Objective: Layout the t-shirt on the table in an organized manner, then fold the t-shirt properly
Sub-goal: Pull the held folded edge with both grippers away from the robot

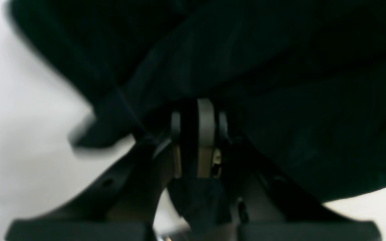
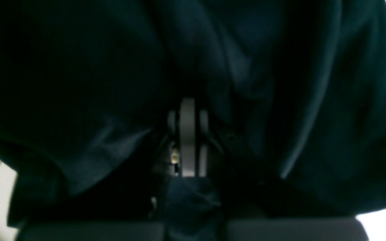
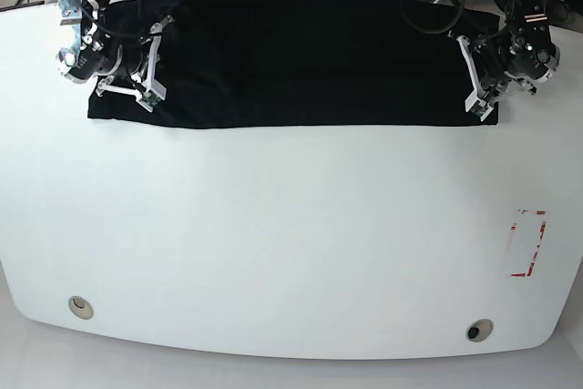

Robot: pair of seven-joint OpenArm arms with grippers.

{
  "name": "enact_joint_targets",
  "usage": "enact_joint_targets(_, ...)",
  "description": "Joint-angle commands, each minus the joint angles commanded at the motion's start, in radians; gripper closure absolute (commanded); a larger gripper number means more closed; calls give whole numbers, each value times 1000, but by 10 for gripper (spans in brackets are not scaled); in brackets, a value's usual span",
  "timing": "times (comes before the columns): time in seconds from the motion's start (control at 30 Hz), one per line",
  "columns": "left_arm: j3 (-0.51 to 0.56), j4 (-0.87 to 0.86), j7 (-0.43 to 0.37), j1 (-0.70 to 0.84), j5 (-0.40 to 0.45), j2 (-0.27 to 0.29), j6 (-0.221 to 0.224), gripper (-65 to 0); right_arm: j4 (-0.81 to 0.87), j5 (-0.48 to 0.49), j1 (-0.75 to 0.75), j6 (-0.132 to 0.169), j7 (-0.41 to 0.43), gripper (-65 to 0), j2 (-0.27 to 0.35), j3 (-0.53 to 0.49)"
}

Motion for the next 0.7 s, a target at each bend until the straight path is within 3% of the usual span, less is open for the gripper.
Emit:
enact_joint_targets(0.37,74,-258,-60,-181,0,-46,0,-47,-213,-89,109,0,157,-11,18,-2)
enact_joint_targets(0.7,114,-235,-69,-232,-5,-46,0,-50,-262,-129,176,0,175,-11,17,-2)
